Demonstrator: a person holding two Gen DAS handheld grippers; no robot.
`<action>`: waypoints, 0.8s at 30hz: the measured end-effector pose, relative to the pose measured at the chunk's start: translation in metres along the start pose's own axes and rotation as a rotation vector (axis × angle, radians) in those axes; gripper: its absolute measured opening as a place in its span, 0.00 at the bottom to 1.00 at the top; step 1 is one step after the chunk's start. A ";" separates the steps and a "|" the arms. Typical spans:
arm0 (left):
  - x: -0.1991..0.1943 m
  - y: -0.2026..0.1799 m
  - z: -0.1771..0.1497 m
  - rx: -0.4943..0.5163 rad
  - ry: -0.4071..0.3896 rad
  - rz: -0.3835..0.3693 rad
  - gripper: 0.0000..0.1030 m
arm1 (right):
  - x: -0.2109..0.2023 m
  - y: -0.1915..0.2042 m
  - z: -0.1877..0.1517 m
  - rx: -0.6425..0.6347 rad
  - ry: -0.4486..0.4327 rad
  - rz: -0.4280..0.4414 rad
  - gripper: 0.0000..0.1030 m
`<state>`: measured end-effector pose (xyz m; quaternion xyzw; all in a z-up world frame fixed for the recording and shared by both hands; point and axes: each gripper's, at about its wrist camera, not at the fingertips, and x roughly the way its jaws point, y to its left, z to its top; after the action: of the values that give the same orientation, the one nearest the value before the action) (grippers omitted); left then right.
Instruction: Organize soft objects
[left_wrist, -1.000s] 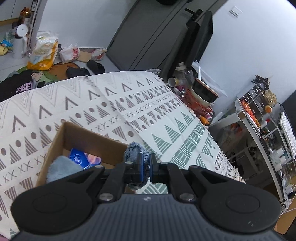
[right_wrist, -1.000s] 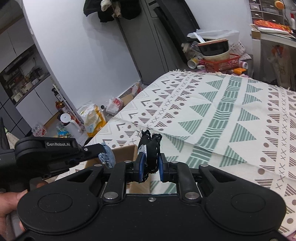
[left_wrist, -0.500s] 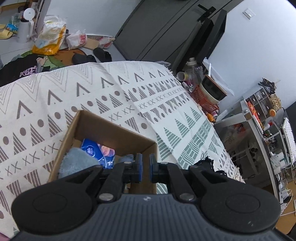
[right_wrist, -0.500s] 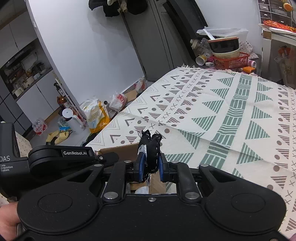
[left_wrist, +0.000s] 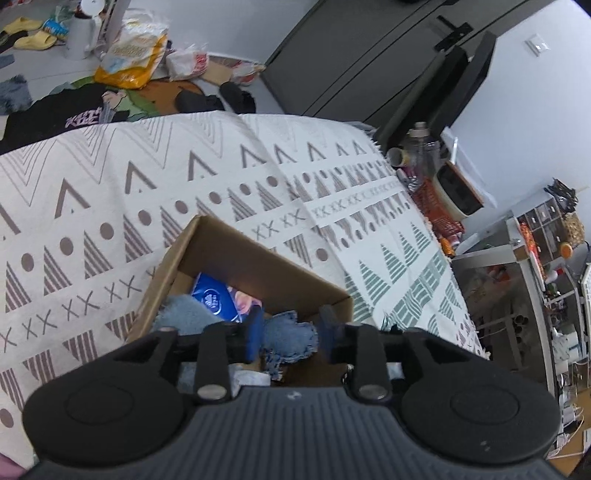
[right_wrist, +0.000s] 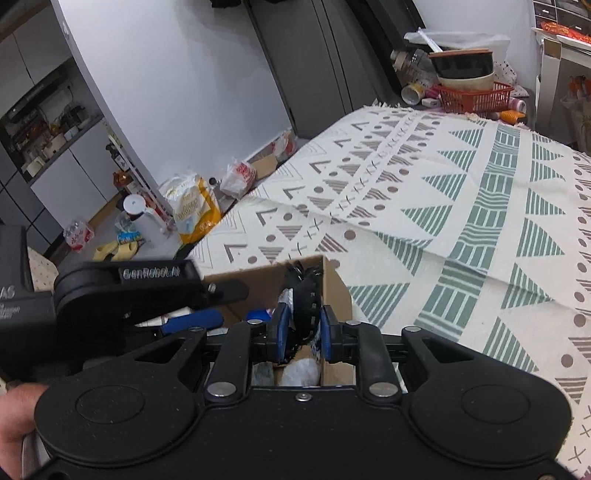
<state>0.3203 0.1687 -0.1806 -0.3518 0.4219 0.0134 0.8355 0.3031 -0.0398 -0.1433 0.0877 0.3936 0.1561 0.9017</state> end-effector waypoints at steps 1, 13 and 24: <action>0.001 0.001 0.000 -0.003 -0.002 0.004 0.43 | -0.001 0.001 -0.001 -0.001 0.005 0.000 0.21; 0.010 -0.008 -0.008 0.070 -0.002 0.030 0.64 | -0.052 -0.032 0.007 0.045 -0.040 -0.049 0.50; -0.016 -0.031 -0.018 0.129 -0.088 0.093 0.77 | -0.114 -0.077 -0.006 0.045 -0.079 -0.135 0.82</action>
<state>0.3074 0.1391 -0.1587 -0.2763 0.4004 0.0403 0.8727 0.2421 -0.1513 -0.0908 0.0874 0.3663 0.0825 0.9227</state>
